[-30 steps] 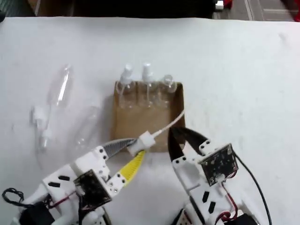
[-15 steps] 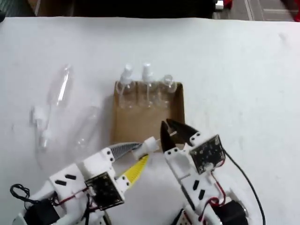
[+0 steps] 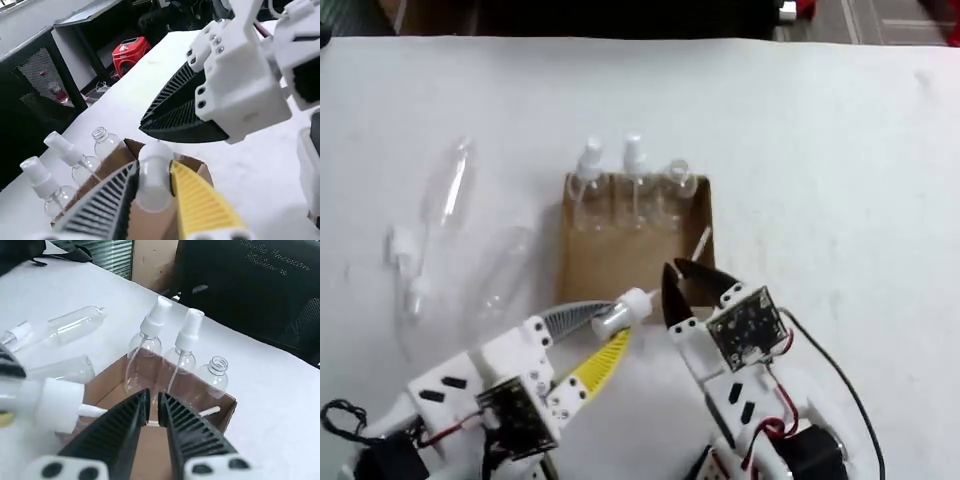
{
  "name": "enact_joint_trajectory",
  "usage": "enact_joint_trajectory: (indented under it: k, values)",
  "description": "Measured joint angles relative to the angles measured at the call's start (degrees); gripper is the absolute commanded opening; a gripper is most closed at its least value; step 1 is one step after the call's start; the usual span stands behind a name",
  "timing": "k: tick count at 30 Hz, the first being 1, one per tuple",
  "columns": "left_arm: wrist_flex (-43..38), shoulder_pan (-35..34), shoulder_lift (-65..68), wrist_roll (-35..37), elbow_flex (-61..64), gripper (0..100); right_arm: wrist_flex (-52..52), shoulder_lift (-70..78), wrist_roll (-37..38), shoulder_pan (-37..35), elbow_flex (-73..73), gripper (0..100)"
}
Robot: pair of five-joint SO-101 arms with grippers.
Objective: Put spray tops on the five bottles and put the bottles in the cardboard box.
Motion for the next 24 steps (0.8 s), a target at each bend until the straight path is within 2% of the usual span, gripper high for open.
enact_joint_trajectory:
  k: [24]
  values:
    - [0.53, -0.09, 0.0, 1.41, -1.05, 2, 0.0, 0.0, 0.53, -0.09, 0.0, 1.6]
